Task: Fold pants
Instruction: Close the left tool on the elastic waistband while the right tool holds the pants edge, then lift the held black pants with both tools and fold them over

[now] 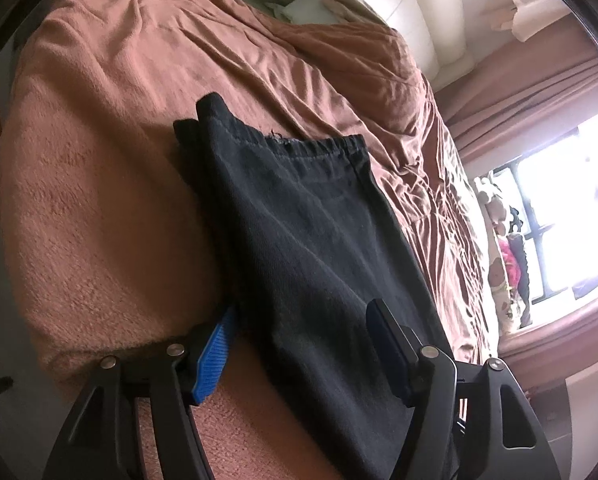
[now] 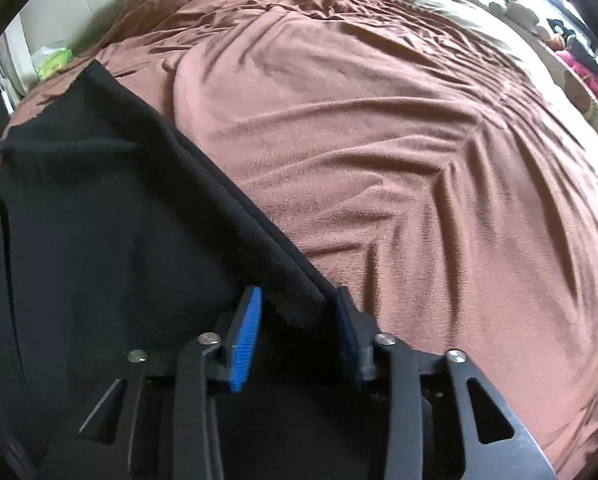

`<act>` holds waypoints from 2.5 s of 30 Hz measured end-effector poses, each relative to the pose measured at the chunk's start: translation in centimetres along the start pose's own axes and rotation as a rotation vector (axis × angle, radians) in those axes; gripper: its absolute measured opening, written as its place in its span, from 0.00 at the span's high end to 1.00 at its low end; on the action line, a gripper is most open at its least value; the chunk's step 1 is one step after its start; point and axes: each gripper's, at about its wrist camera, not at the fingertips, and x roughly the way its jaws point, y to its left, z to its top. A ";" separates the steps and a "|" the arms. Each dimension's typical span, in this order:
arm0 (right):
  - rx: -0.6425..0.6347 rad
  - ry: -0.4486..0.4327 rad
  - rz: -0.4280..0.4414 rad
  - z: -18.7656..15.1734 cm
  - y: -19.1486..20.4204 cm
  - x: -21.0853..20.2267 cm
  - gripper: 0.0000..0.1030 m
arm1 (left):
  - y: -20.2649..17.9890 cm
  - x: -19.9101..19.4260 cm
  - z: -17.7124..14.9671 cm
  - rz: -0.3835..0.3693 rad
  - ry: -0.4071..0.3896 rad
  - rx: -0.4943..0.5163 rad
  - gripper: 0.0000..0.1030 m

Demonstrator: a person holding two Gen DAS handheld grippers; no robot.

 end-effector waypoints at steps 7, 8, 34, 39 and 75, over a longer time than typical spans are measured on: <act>0.032 -0.023 -0.060 0.7 -0.4 -0.8 1.00 | 0.1 0.1 0.2 -0.033 -0.004 -0.038 0.35; 0.043 -0.020 -0.068 0.8 -0.3 -0.7 1.00 | 0.2 0.2 0.1 -0.039 -0.002 -0.045 0.35; 0.323 -0.160 -0.021 -4.2 3.4 -6.6 0.96 | 3.6 1.5 6.1 -0.109 -0.028 -0.190 0.66; 0.390 -0.197 -0.016 -6.6 3.4 -9.0 0.96 | 3.6 1.6 6.7 -0.125 -0.023 -0.193 0.86; 0.422 -0.126 0.315 -13.3 12.9 -7.8 0.96 | -18.5 -8.1 9.5 -0.471 -0.083 0.104 0.96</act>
